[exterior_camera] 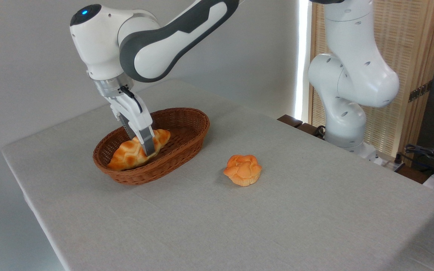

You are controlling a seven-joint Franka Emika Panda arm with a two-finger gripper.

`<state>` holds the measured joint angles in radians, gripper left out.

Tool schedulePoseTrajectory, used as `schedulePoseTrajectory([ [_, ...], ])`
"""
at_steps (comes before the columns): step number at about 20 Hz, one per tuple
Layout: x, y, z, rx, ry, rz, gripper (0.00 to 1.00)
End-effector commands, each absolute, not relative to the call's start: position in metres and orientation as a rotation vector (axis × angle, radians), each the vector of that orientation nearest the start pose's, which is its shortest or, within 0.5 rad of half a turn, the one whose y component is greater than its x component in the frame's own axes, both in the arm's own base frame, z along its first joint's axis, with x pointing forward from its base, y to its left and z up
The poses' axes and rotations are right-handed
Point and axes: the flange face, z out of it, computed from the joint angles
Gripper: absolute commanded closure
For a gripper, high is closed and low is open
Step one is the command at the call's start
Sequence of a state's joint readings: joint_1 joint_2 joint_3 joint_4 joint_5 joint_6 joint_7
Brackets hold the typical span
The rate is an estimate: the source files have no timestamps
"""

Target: Put bread into the basket

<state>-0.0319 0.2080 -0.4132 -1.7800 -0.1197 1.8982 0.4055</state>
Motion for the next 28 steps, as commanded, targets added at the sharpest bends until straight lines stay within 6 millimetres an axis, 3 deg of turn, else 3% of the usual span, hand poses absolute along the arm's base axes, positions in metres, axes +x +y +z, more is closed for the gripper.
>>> schedulePoseTrajectory([
  [1,0.554,-0.259,0.448,-3.071,1.288,0.111,0.00],
  [14,0.559,-0.259,0.461,-3.058,1.358,0.060,0.00],
  [16,0.561,-0.256,0.473,-3.043,1.357,0.019,0.00],
  [19,0.567,-0.247,0.510,-3.037,1.333,-0.088,0.00],
  [21,0.572,-0.208,0.539,-3.023,1.246,-0.172,0.00],
  [23,0.568,-0.180,0.565,-2.979,1.267,-0.223,0.00],
  [28,0.555,-0.086,0.604,-2.944,1.286,-0.169,0.00],
])
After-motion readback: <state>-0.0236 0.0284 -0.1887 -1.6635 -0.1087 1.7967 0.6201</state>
